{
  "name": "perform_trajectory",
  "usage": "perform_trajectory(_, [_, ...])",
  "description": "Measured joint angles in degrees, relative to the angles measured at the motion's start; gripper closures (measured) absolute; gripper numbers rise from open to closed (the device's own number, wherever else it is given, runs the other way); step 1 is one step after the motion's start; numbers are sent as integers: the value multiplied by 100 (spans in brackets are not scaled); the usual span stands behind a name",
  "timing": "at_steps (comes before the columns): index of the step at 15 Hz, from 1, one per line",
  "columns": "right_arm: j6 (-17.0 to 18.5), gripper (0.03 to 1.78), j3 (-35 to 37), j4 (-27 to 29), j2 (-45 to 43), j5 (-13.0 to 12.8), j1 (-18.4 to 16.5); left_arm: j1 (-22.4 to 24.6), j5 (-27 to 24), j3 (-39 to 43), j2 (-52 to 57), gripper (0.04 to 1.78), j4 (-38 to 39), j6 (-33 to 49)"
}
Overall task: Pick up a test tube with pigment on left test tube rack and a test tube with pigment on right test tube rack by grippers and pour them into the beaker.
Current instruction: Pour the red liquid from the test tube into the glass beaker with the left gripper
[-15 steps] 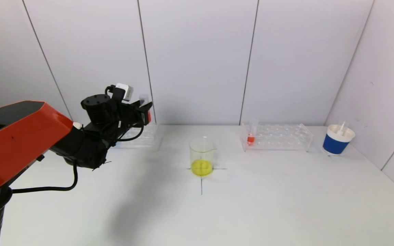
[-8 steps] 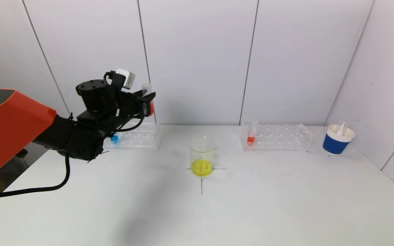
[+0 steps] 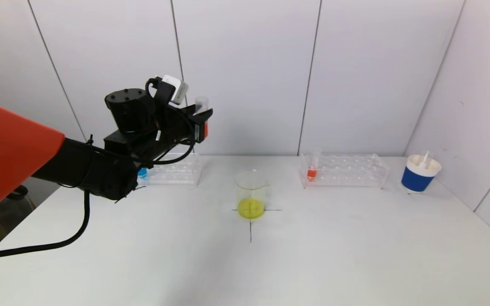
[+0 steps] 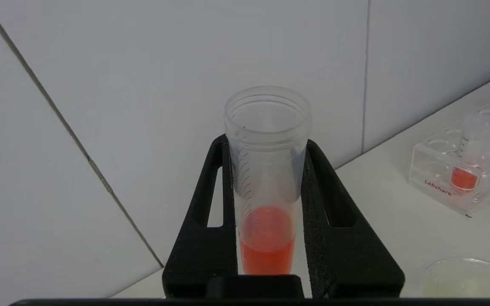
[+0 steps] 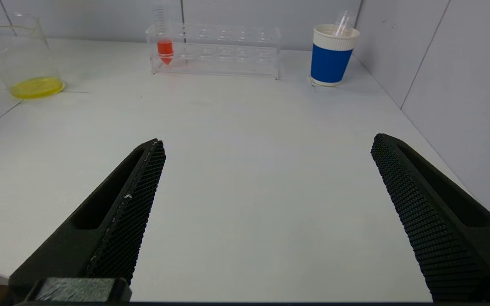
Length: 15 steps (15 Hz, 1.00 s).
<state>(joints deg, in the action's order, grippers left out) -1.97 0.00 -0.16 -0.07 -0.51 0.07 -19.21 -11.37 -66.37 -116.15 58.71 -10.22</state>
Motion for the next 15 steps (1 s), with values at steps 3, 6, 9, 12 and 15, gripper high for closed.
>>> perform_trajectory(3, [-2,5,0,0,0,0,0,-157,-41,9,35,137,-2,-317])
perform_trajectory(6, [0,5,0,0,0,-1,0,-256,-80,27,15,137,-20,-706])
perform_trajectory(9, [-2,5,0,-2,0,-1,0,-274,-218,77,-61,137,-39,-1125])
perform_trajectory(12, [-4,5,0,-2,0,-1,0,-278,-474,93,-162,137,-273,-1571])
perform_trajectory(15, [-2,5,0,-2,0,-1,0,-276,-714,93,-273,137,-315,-2194])
